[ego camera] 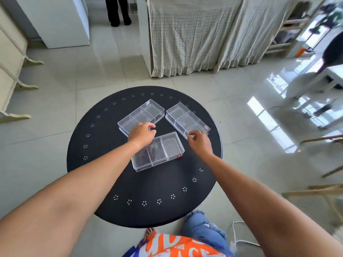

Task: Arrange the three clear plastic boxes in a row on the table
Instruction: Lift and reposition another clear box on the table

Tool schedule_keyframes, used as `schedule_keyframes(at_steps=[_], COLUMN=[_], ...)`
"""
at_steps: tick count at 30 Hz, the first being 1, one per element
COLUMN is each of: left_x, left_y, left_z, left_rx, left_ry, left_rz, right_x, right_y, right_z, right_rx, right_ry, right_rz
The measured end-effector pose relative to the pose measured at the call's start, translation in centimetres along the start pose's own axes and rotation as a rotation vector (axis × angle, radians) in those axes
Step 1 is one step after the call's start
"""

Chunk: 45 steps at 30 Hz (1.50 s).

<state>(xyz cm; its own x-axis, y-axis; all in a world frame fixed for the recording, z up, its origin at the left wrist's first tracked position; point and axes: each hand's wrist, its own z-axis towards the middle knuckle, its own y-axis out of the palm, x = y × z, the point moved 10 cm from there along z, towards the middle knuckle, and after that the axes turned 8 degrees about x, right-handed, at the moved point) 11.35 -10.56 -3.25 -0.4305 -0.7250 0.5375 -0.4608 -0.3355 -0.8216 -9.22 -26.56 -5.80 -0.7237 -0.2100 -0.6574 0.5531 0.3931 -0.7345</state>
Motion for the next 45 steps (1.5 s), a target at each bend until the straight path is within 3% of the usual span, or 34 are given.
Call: schedule_keyframes(at_steps=[5, 14, 21, 28, 34, 38, 41, 45], left_x=[2.4, 3.8, 4.0, 4.8, 6.0, 8.1, 9.1, 8.8], left_y=[2.6, 8.2, 10.4, 10.4, 8.7, 7.7, 7.4, 7.6], left_z=[3.0, 7.0, 9.3, 10.7, 12.1, 12.5, 12.5, 12.0], left_rx=[-0.093, -0.239, -0.209, -0.126, -0.062, -0.136, -0.193, -0.242], left_ry=[-0.003, -0.199, -0.276, -0.264, -0.216, -0.083, -0.018, -0.073], left_rz=[-0.059, -0.246, -0.346, -0.441, -0.58, -0.594, -0.596, -0.649], right_x=[3.0, 7.3, 6.5, 5.8, 4.9, 5.2, 5.6, 5.8], right_y=[-2.8, 0.2, 1.0, 0.4, -2.0, -2.0, -1.6, -1.4], right_z=[1.1, 4.5, 6.6, 8.0, 10.5, 11.9, 12.1, 12.4], right_rx=[0.155, -0.071, -0.07, -0.074, -0.073, -0.299, -0.47, -0.587], right_ry=[0.039, 0.105, -0.056, -0.088, 0.083, 0.32, 0.431, 0.541], right_rz=[-0.039, -0.125, 0.05, 0.157, 0.518, 0.746, 0.717, 0.66])
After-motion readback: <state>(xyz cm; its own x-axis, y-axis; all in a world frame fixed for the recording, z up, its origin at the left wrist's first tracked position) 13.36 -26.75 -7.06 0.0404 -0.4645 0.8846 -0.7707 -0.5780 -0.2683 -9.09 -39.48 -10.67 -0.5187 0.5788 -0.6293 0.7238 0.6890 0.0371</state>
